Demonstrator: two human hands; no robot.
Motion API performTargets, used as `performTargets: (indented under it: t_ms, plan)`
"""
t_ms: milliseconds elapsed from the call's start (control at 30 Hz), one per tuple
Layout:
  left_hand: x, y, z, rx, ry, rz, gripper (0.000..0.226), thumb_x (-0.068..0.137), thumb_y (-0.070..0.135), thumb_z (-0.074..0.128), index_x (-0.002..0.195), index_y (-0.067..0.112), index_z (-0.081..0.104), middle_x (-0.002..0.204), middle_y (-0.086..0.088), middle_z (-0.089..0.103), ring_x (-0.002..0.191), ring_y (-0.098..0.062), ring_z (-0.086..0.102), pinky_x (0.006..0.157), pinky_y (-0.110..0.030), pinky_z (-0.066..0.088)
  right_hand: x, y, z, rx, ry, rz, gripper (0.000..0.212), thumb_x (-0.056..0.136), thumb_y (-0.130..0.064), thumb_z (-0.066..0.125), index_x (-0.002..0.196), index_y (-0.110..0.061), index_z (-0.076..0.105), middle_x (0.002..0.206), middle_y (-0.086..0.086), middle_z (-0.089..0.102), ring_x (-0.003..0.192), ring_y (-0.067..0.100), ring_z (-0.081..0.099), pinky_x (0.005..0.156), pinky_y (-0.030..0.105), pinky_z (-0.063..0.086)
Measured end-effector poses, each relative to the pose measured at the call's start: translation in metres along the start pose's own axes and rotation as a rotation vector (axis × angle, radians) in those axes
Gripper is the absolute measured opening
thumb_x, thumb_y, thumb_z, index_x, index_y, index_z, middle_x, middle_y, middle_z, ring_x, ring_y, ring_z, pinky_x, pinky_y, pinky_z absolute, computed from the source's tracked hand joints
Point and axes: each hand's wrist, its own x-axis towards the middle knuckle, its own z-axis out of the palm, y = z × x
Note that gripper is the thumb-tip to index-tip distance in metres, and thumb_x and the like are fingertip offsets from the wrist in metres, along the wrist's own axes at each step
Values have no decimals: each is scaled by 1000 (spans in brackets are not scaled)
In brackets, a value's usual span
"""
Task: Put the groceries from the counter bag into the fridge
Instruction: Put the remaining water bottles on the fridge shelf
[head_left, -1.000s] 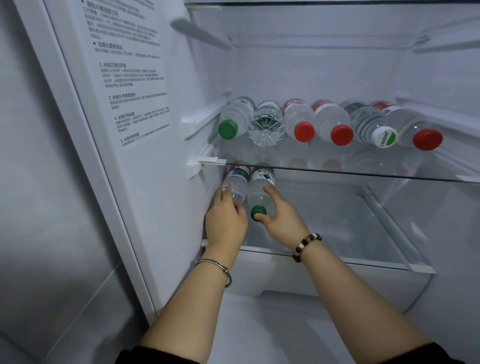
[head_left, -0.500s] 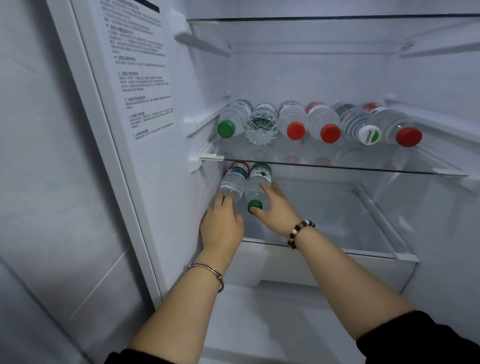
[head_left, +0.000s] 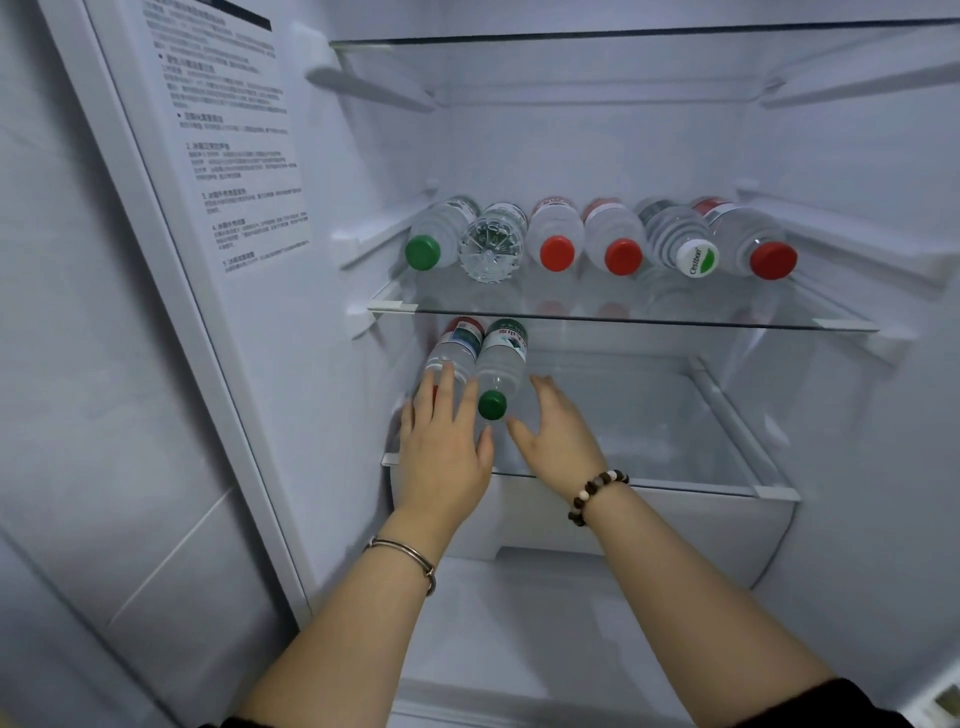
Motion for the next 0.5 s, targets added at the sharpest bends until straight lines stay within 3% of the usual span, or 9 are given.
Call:
performTargets:
  t_ms: [133, 300, 500]
  plan:
    - [-8, 5, 0, 14, -17, 22, 61, 87, 34, 55, 142, 14, 37, 150, -15, 32, 141, -34, 24, 110, -53, 27, -17, 3, -4, -77, 105, 71, 60, 94, -30, 48, 145, -9, 25, 155, 13, 19, 142, 25, 19, 115, 39, 19]
    - [-27, 26, -9, -36, -19, 81, 62, 87, 33, 57, 142, 14, 37, 152, -15, 30, 141, -36, 24, 109, -56, 26, -52, 7, -23, -139, 202, 130, 56, 93, -30, 46, 142, -7, 31, 150, 15, 29, 138, 28, 28, 112, 43, 26]
    - [-53, 62, -30, -125, -23, 193, 67, 89, 35, 55, 147, 16, 28, 155, -14, 24, 144, -34, 17, 111, -55, 22, -114, -1, -52, -217, 275, 246, 58, 95, -32, 43, 145, -8, 25, 153, 15, 21, 141, 29, 20, 114, 42, 21]
